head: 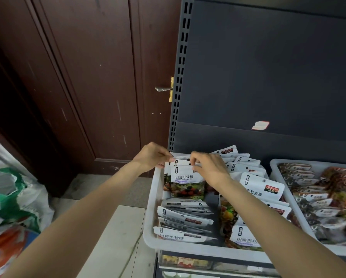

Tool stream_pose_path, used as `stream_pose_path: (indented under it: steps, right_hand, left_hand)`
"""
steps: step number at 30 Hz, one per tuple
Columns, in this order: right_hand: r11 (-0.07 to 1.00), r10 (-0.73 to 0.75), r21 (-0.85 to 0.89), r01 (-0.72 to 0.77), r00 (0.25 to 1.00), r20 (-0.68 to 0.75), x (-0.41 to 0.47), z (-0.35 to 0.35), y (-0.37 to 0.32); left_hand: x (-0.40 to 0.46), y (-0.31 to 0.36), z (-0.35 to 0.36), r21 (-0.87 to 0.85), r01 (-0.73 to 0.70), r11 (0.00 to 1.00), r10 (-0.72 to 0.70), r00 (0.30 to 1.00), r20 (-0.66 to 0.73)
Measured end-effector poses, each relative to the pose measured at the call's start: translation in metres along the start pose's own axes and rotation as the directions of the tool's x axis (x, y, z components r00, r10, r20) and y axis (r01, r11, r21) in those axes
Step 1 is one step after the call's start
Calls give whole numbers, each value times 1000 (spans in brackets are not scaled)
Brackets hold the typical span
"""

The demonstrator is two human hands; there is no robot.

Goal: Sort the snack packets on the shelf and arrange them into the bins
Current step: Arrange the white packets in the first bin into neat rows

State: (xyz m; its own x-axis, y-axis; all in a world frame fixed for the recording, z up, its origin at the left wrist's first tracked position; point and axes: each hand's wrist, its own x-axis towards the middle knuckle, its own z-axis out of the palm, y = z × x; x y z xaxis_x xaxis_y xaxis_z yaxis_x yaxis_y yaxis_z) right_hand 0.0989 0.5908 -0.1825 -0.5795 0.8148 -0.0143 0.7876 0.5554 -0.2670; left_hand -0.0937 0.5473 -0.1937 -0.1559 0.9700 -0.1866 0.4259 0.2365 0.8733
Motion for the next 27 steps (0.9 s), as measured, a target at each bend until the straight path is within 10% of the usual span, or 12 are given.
stream_pose_path:
  steps: [8,17,27]
  right_hand:
    - [999,15,48,-21,992,124,-1,-12,8]
    - [994,20,113,-9,995,-96,13,0,0]
    - [990,-42,136,46,999,-30,1,4,16]
  left_hand:
    - [16,-2,1,82,-56,995,75,963,-257]
    - [16,5,8,190,-144,971,186,956,-225]
    - [-19,-7,19,304,-255,918,260,965,25]
